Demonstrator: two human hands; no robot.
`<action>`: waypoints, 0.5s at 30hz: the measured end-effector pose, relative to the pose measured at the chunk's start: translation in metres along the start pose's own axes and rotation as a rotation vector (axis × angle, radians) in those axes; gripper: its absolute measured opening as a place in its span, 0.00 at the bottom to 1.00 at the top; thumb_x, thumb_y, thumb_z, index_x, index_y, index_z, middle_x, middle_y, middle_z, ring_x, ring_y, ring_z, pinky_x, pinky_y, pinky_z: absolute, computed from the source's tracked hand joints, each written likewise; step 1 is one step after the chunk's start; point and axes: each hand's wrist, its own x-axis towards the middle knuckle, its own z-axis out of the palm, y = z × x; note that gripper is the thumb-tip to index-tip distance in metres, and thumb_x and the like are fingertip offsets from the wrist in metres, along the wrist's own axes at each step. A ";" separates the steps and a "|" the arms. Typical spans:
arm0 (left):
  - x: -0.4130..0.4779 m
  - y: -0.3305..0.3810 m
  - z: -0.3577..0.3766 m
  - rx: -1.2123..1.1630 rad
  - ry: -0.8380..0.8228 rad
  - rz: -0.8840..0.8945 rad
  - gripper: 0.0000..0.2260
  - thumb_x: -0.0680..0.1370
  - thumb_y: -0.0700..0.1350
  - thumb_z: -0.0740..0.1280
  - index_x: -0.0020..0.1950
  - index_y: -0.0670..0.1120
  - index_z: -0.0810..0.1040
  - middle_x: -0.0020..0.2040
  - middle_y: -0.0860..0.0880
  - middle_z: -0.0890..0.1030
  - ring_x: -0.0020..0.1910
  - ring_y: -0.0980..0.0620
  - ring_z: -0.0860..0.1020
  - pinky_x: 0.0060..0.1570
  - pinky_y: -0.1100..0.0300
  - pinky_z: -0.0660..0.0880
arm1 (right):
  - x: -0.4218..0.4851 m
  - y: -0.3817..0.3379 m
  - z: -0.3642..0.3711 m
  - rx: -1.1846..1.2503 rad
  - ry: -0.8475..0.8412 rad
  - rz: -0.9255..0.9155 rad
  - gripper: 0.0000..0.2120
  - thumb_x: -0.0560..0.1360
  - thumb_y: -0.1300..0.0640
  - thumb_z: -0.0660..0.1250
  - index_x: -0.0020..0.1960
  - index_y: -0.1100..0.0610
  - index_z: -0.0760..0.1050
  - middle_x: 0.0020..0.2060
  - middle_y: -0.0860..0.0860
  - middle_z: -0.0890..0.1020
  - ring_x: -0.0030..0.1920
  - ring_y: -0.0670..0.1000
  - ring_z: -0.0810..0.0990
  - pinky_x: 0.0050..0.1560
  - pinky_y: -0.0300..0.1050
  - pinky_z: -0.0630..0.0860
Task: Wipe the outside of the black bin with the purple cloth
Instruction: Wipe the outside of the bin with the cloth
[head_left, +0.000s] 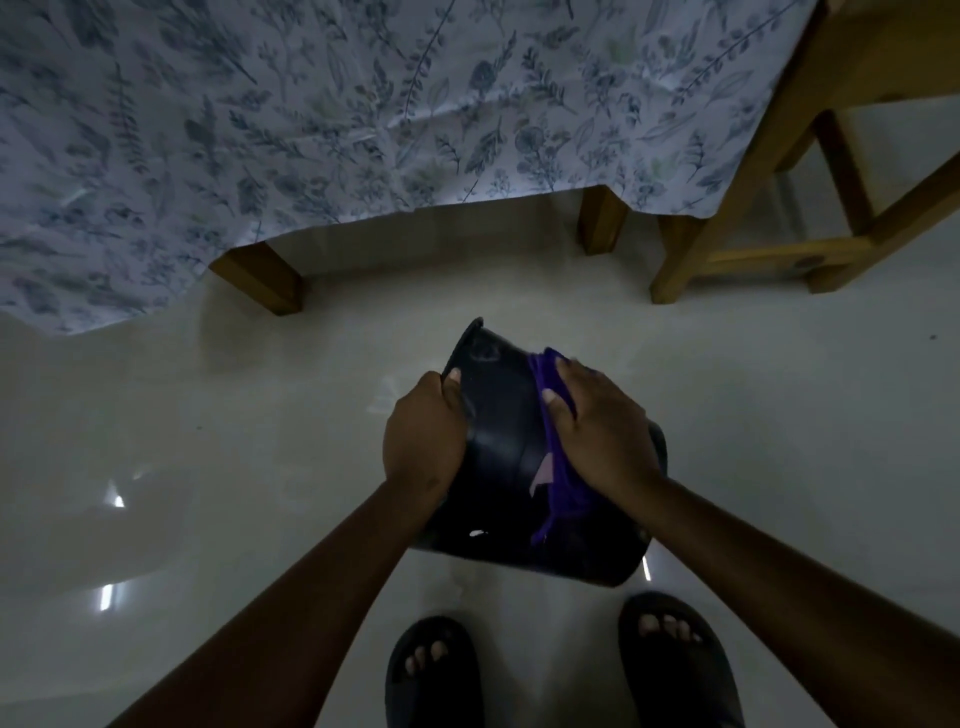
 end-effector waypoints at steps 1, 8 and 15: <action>0.000 -0.001 0.000 0.009 0.001 -0.020 0.20 0.83 0.54 0.50 0.46 0.43 0.75 0.39 0.49 0.76 0.37 0.48 0.73 0.39 0.59 0.67 | -0.012 0.002 0.003 -0.023 0.023 0.010 0.27 0.81 0.42 0.48 0.76 0.54 0.59 0.73 0.54 0.67 0.72 0.56 0.66 0.71 0.54 0.63; 0.003 -0.003 0.001 -0.027 -0.016 0.022 0.18 0.83 0.53 0.51 0.42 0.44 0.72 0.37 0.50 0.74 0.36 0.50 0.71 0.39 0.59 0.65 | -0.075 -0.011 0.020 -0.182 -0.005 -0.292 0.27 0.80 0.42 0.48 0.78 0.47 0.52 0.78 0.48 0.56 0.77 0.56 0.54 0.71 0.56 0.57; 0.002 -0.001 -0.002 -0.018 -0.056 -0.003 0.19 0.83 0.55 0.50 0.44 0.44 0.73 0.40 0.48 0.77 0.39 0.48 0.73 0.41 0.59 0.66 | -0.008 0.008 0.001 0.011 0.005 -0.020 0.25 0.81 0.44 0.49 0.76 0.52 0.60 0.73 0.52 0.67 0.72 0.55 0.66 0.71 0.52 0.63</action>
